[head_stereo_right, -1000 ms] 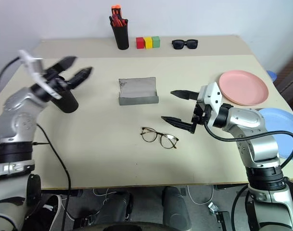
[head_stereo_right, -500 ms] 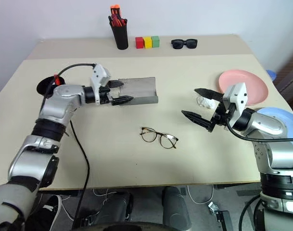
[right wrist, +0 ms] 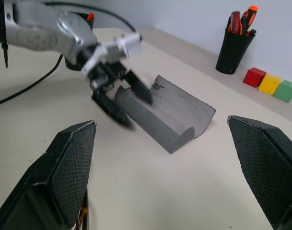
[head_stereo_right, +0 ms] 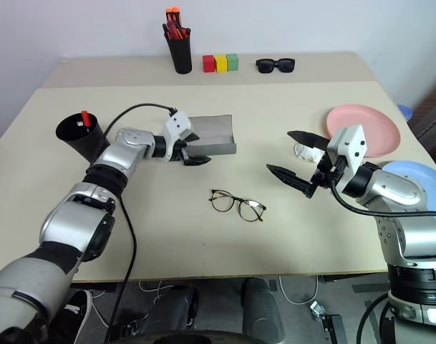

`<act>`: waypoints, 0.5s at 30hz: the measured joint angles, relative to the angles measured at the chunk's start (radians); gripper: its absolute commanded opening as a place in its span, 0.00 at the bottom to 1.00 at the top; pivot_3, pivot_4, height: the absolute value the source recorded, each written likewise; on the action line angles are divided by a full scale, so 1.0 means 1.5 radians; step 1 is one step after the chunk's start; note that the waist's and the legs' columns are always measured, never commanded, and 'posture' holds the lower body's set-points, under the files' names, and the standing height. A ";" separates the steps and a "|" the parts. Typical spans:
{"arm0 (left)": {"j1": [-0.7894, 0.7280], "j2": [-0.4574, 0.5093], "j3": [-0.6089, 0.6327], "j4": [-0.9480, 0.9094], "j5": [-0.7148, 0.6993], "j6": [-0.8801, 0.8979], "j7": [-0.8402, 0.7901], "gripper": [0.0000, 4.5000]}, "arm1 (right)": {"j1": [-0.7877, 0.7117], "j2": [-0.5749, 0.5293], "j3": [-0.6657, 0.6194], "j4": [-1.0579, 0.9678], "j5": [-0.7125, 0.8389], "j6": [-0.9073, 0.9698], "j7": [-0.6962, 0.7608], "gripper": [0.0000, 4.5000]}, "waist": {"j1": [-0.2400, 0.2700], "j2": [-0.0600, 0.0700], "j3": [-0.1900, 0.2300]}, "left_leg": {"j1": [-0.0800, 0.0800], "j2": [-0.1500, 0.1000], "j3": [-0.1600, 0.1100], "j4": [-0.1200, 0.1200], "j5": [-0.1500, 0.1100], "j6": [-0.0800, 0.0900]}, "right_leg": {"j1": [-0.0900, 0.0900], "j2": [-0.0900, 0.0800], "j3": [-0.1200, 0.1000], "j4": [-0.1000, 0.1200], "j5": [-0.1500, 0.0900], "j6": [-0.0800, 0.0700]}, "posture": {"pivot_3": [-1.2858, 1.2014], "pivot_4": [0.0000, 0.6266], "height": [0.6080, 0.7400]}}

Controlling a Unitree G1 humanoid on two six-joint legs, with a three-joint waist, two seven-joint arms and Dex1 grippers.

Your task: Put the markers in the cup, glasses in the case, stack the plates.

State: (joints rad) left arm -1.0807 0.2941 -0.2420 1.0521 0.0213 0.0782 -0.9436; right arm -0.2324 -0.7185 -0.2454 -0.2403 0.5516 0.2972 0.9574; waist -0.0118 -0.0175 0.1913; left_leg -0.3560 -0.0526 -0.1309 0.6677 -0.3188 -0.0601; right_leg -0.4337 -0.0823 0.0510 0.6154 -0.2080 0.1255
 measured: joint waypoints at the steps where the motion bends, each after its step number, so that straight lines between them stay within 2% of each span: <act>1: -0.004 -0.005 0.000 0.007 0.005 -0.001 0.002 0.69 | -0.001 0.000 0.001 0.000 -0.001 0.000 0.000 1.00 | 0.000 0.000 0.000 | 0.000 0.000 0.000 0.000 0.000 0.000 | 0.000 0.000 0.000 0.000 0.000 0.000 | 0.52 0.24 1.00; 7: -0.022 -0.014 0.000 0.023 0.029 -0.002 -0.009 0.01 | -0.002 0.000 0.001 0.001 -0.008 -0.004 0.001 1.00 | -0.001 0.000 0.000 | 0.000 0.000 0.000 0.000 0.000 0.000 | 0.000 0.000 0.000 0.000 0.000 0.000 | 0.52 0.24 1.00; 12: -0.022 -0.011 0.024 0.018 0.019 0.005 -0.035 0.00 | -0.001 0.000 0.002 0.005 -0.013 -0.009 0.003 1.00 | -0.001 0.000 0.000 | 0.000 0.000 0.000 0.000 0.000 0.000 | 0.000 0.000 0.000 0.000 0.000 0.000 | 0.52 0.24 1.00; 15: -0.017 0.027 0.021 -0.023 0.018 0.008 -0.099 0.00 | -0.002 0.000 0.007 0.006 -0.014 -0.012 0.006 1.00 | -0.005 0.000 0.000 | 0.000 0.000 0.000 0.000 0.000 0.000 | 0.000 0.000 0.000 0.000 0.000 0.000 | 0.52 0.24 1.00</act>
State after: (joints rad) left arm -1.1058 0.3349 -0.2105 1.0170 0.0482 0.0900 -1.0925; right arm -0.2361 -0.7182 -0.2353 -0.2307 0.5308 0.2788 0.9658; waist -0.0197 -0.0175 0.1914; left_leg -0.3557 -0.0524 -0.1309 0.6674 -0.3188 -0.0602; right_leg -0.4342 -0.0821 0.0511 0.6160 -0.2080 0.1256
